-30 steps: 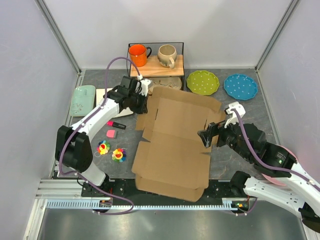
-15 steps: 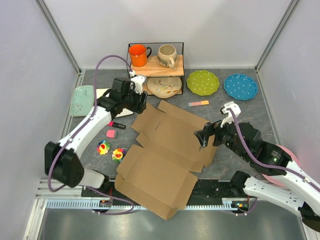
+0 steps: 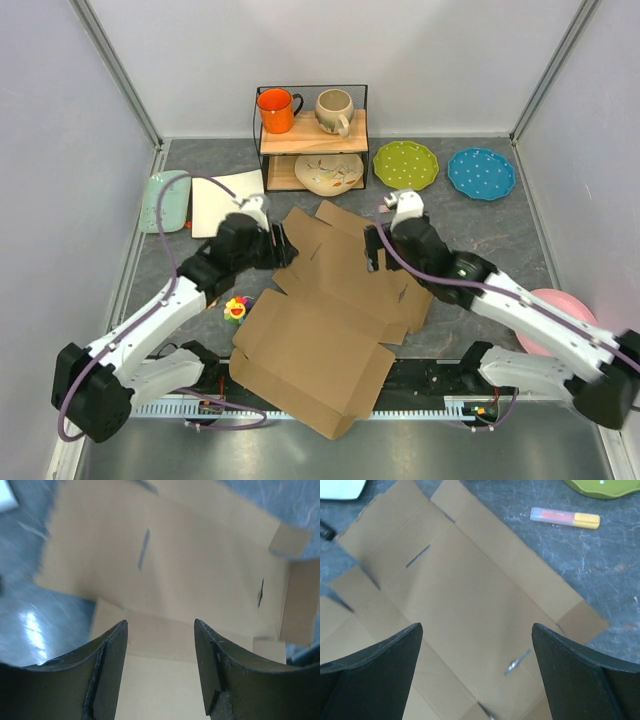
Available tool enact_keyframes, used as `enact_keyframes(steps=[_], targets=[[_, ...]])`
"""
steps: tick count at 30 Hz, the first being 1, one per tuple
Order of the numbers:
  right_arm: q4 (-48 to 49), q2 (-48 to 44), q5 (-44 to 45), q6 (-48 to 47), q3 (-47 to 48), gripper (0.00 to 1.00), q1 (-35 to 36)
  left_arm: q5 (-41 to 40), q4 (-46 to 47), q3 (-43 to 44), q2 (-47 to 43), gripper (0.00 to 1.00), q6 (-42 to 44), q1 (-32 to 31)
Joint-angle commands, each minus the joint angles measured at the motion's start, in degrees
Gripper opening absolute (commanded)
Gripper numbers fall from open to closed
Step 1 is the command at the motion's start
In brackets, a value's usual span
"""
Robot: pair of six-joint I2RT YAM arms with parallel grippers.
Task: Fold the paper box
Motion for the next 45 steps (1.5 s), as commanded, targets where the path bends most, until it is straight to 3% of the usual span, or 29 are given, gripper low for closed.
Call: enact_keyframes(steps=[1, 3, 7, 13, 18, 24, 36, 45], targets=[[9.68, 12.29, -10.38, -2.01, 7.09, 0.98, -7.16, -3.26, 5.43, -5.26, 1.22, 0.61, -11.83, -9.27], [13.20, 17.37, -14.89, -1.92, 7.89, 0.98, -10.75, -5.02, 5.96, -6.67, 3.05, 0.61, -14.02, -12.54], [21.54, 26.53, -15.18, -4.37, 9.20, 0.98, -13.85, -10.12, 8.68, -10.09, 5.35, 0.59, -18.60, -19.31], [24.56, 36.29, -16.75, -8.50, 13.85, 0.98, -17.28, -10.49, 22.21, -14.94, 7.54, 0.57, -20.11, -19.68], [21.84, 44.36, -16.75, -15.80, 19.66, 0.98, -19.29, -11.89, 22.05, -9.50, 16.94, 0.57, -16.24, -19.50], [22.18, 49.56, -22.99, -19.14, 20.72, 0.98, -22.37, -10.57, 25.56, -12.20, 26.60, 0.55, -21.93, -19.50], [25.26, 55.72, -33.10, -17.74, 20.98, 0.98, -26.86, -11.36, 23.72, -12.65, 32.60, 0.54, -25.29, -19.24], [27.98, 53.53, -35.04, -15.01, 17.30, 0.75, -26.77, -10.22, 23.54, -12.39, 33.39, 0.54, -25.20, -18.36]])
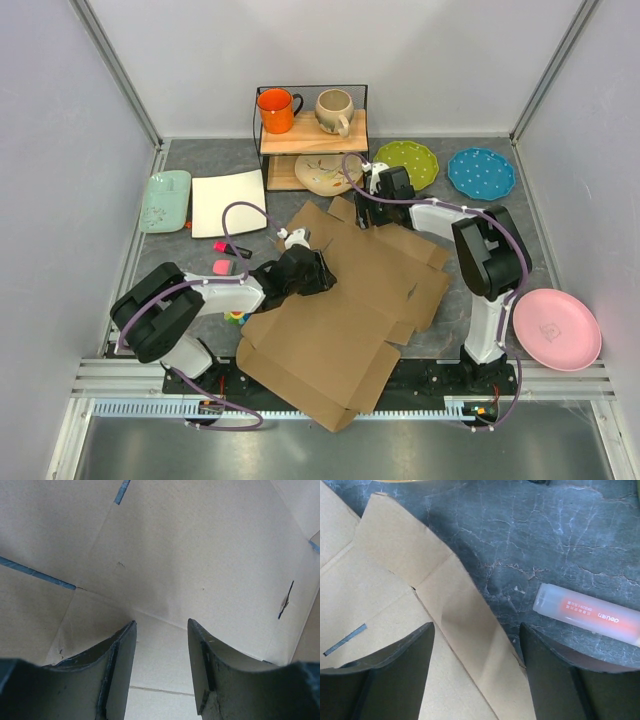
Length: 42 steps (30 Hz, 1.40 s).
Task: Fold the paper box
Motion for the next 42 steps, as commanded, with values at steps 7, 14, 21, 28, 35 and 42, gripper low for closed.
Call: enact_keyframes(steps=[7, 14, 21, 28, 35, 42], targets=[[2.23, -4.58, -0.82, 0.52, -4.31, 0.50, 0.64, 0.28, -6.51, -1.02, 3.99, 0.54, -0.74, 0.77], [1.01, -6.16, -0.38, -0.36, -5.11, 0.38, 1.60, 0.98, -6.07, -1.29, 3.64, 0.54, -1.36, 0.77], [-1.37, -5.55, 1.20, -1.41, -5.46, 0.60, 3.36, 1.59, -4.66, -2.69, 3.29, 0.54, -2.67, 0.85], [-2.07, -5.72, 2.95, -2.03, -6.78, 0.65, 3.45, 1.77, -4.49, -3.74, 2.68, 0.54, -3.20, 0.86], [-2.78, -5.19, 5.24, -3.08, -8.27, 0.46, 3.45, 1.77, -4.23, -4.27, 2.06, 0.54, -3.91, 0.77], [-5.85, -5.19, 7.18, -3.17, -7.83, 0.56, 3.45, 1.51, -2.38, -6.64, 2.50, 0.53, -6.54, 0.94]])
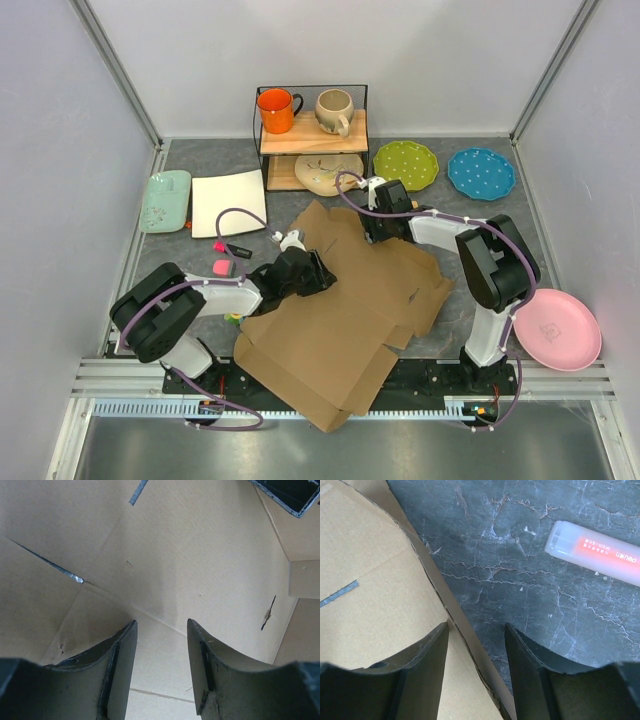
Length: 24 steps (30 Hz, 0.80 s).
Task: Fold the paper box
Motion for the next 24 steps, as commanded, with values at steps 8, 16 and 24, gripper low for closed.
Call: enact_keyframes(steps=[8, 16, 24], targets=[[-2.61, -1.77, 1.63, 0.55, -1.11, 0.44, 0.48, 0.81, -6.88, -4.11, 2.41, 0.52, -2.96, 0.18], [-3.65, -6.52, 10.75, -2.78, -0.15, 0.00, 4.34, 1.70, -12.48, -2.27, -3.29, 0.58, -0.25, 0.18], [-14.90, -11.34, 25.25, -6.57, 7.33, 0.00, 14.09, -4.54, -22.07, -0.69, -24.02, 0.67, 11.17, 0.09]])
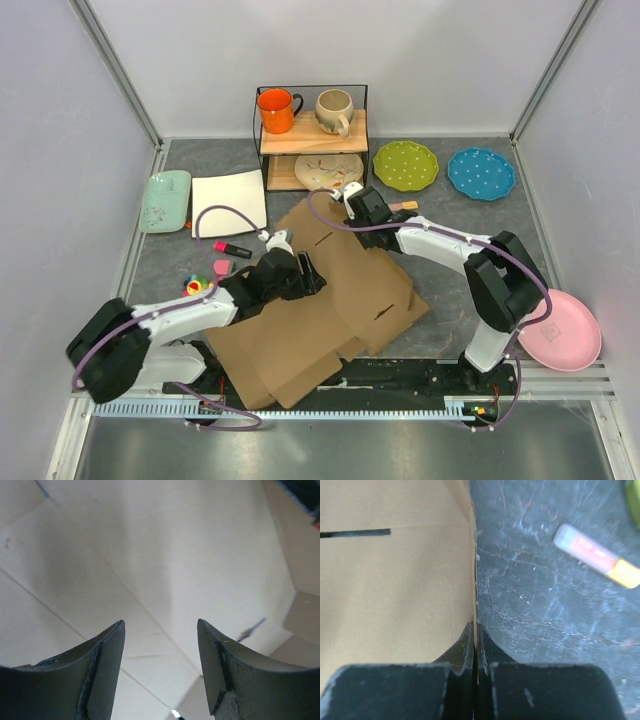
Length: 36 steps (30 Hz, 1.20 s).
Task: Fold the paper box
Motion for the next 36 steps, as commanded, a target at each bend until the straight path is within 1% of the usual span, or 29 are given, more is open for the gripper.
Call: enact_keyframes(steps=[1, 3, 4, 6, 7, 9, 10, 12, 14, 15, 16, 18, 21, 22, 23, 25, 26, 30, 33, 34, 35, 36], targets=[[-6.82, -5.73, 13.00, -3.20, 5.95, 0.00, 6.01, -4.52, -8.02, 1.02, -13.31, 0.70, 9.96, -0.08], [-9.38, -8.36, 14.07, -3.65, 6.74, 0.00, 7.43, -6.19, -11.01, 2.24, -16.50, 0.71, 12.94, -0.17], [-12.17, -9.07, 15.20, -3.91, 7.09, 0.00, 8.74, -6.63, -11.80, 2.60, -19.04, 0.73, 14.00, -0.17], [-14.65, -11.26, 17.22, -4.61, 7.71, 0.00, 10.06, -7.86, -13.39, 3.13, -21.34, 0.74, 16.11, -0.08], [-17.27, -11.80, 18.63, -4.79, 8.15, 0.00, 11.55, -7.95, -13.66, 3.22, -22.22, 0.74, 16.65, -0.08], [-19.22, -13.12, 20.39, -6.81, 9.03, 0.00, 13.31, -8.13, -14.36, 3.57, -24.07, 0.74, 17.18, 0.00], [-21.84, -13.12, 23.01, -7.51, 9.90, 0.00, 14.89, -8.30, -14.62, 3.74, -24.60, 0.74, 17.26, -0.08], [-23.01, -13.56, 25.66, -10.93, 11.40, 0.00, 16.83, -9.44, -14.45, 4.01, -25.31, 0.74, 17.61, 0.00], [-23.98, -13.48, 30.92, -13.31, 12.45, 0.00, 19.81, -10.76, -13.66, 4.27, -25.40, 0.74, 18.75, 0.09], [-23.89, -13.56, 32.42, -16.80, 12.46, 0.00, 20.78, -11.20, -13.14, 4.54, -25.22, 0.74, 19.89, 0.09], [-23.46, -13.74, 34.70, -18.40, 12.20, 0.00, 22.10, -12.25, -13.22, 4.80, -24.87, 0.74, 20.34, 0.09], [-22.40, -15.32, 35.69, -22.61, 10.79, 0.00, 23.16, -13.49, -13.22, 5.50, -24.69, 0.74, 21.74, 0.09], [-19.51, -18.39, 35.34, -25.52, 7.72, 0.00, 23.34, -14.63, -9.63, 4.45, -25.04, 0.76, 25.25, 0.18], [-17.50, -19.27, 35.43, -27.97, 5.19, 0.00, 23.34, -15.85, -7.44, 3.93, -25.22, 0.78, 26.05, 0.44], [-16.34, -20.76, 36.12, -28.52, 4.21, 0.00, 23.34, -16.56, -6.63, 3.05, -25.39, 0.81, 26.66, 0.44], [-15.11, -22.08, 35.69, -28.53, 2.27, 0.00, 23.43, -17.71, -4.27, 2.17, -25.75, 0.88, 28.16, 1.14], [-14.67, -23.48, 34.04, -28.09, 1.83, 0.00, 23.34, -17.54, -4.08, 1.82, -25.66, 0.89, 28.95, 1.41], [-13.00, -25.60, 29.03, -25.54, 0.24, 0.00, 23.08, -15.69, -1.97, 2.16, -23.82, 0.90, 29.57, 2.46], [-12.73, -25.17, 26.65, -21.59, 0.33, 0.00, 22.81, -13.06, -1.44, 2.61, -22.58, 0.90, 27.73, 2.55], [-12.47, -24.99, 26.38, -20.80, -0.37, 0.00, 22.81, -10.44, -0.48, 1.39, -22.67, 0.89, 27.20, 2.64], [-12.03, -24.82, 25.77, -19.40, -0.81, 0.00, 22.81, -8.94, 2.75, 0.24, -23.28, 0.88, 25.89, 2.64], [-10.89, -24.81, 24.89, -18.95, -1.42, 0.00, 22.81, -7.27, 4.78, -0.99, -23.55, 0.85, 25.01, 2.64]])
